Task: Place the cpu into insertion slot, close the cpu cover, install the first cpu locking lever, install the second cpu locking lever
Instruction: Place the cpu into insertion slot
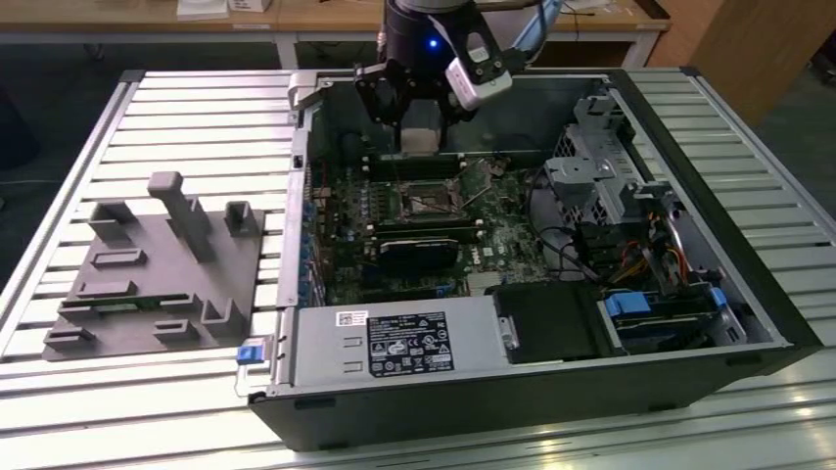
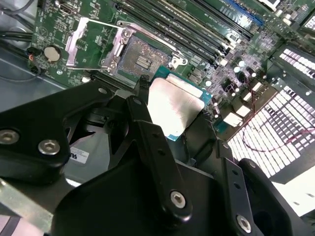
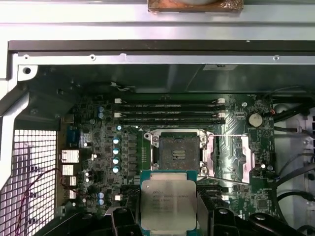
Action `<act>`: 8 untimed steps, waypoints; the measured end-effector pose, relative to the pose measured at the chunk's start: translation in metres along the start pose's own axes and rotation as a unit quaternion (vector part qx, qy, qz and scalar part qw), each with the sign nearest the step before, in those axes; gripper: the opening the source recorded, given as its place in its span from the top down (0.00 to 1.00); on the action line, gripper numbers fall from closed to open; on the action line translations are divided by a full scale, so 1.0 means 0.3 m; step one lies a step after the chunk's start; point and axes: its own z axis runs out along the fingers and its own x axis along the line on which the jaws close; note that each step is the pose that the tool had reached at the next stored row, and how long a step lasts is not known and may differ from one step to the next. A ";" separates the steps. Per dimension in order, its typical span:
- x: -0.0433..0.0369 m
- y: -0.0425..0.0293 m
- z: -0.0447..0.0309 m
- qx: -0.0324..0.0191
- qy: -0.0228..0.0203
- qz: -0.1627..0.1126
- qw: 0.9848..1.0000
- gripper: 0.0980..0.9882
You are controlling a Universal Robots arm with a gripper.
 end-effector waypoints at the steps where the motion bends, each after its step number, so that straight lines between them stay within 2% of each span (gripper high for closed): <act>1: 0.000 0.000 0.006 0.000 0.000 0.000 1.000 0.50; 8: -0.008 0.008 0.049 0.000 0.000 0.000 1.000 0.50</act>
